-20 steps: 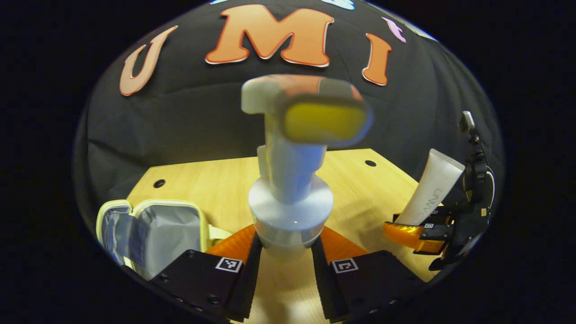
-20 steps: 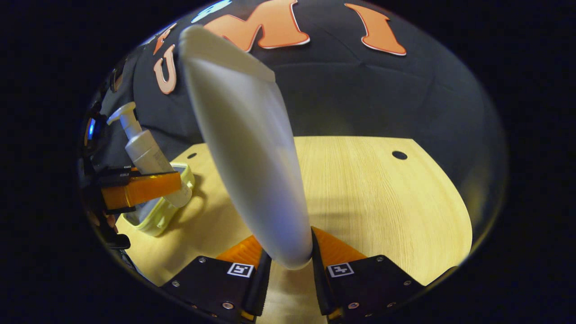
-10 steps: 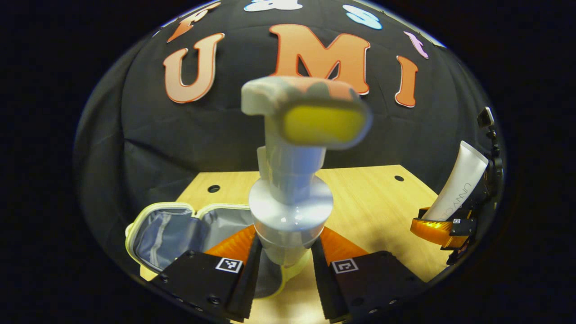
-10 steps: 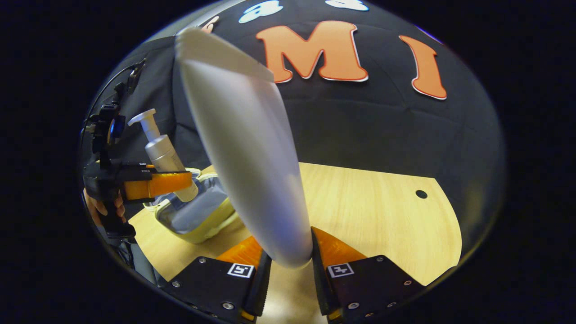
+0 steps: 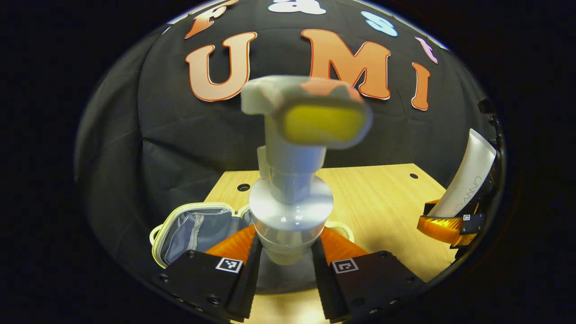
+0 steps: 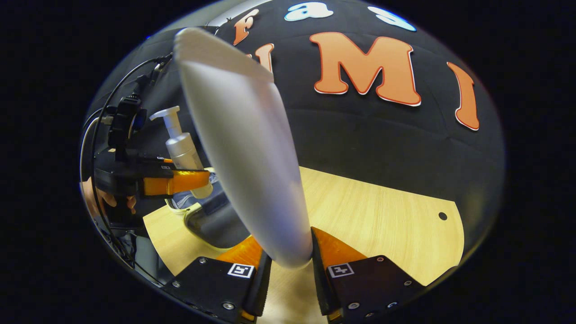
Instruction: First open the suitcase, pack the skin care products into it, and then close the suitcase.
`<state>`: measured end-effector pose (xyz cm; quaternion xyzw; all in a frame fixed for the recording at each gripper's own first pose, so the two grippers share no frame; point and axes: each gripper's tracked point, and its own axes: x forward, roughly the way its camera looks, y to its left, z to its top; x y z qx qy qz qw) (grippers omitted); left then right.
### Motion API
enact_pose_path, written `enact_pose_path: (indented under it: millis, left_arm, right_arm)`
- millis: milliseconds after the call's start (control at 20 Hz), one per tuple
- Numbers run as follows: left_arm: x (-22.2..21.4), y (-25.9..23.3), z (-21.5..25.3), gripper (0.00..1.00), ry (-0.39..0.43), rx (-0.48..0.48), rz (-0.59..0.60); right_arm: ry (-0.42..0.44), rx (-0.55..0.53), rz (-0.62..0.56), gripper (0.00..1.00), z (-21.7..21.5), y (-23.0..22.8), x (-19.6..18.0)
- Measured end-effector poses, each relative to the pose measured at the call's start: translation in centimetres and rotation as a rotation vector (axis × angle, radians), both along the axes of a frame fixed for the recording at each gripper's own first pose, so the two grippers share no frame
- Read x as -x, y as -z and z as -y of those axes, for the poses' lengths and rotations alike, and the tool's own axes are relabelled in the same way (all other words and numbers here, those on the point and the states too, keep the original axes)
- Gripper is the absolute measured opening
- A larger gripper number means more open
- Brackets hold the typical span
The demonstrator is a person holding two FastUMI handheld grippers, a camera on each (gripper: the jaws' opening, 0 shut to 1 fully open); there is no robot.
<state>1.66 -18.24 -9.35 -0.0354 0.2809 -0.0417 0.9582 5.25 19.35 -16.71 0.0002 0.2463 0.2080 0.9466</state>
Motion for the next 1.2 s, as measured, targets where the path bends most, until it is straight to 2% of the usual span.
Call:
enact_pose_path:
  millis: [300, 350, 600, 850, 1200]
  left_arm:
    - [-0.4, 3.5, -3.1, 0.55, 0.087, 0.03, -0.104]
    - [-0.7, 4.2, -3.7, 0.58, 0.094, 0.034, -0.126]
    - [-1.6, 6.7, -5.1, 0.57, 0.149, 0.034, -0.198]
    - [-1.5, 10.5, -4.5, 0.58, 0.224, 0.07, -0.37]
    - [-1.1, 14.4, -3.2, 0.58, 0.274, 0.117, -0.608]
  right_arm:
    - [0.012, 0.009, -0.055, 0.46, -5.9, 1.1, -0.9]
    - [0.011, 0.004, -0.069, 0.46, -6.8, 1.3, -1.2]
    - [0.01, -0.005, -0.11, 0.45, -9.3, 1.8, -1.9]
    - [0.023, -0.012, -0.155, 0.45, -10.8, 3.7, -3.1]
    - [0.052, -0.018, -0.22, 0.45, -11.1, 6.0, -4.1]
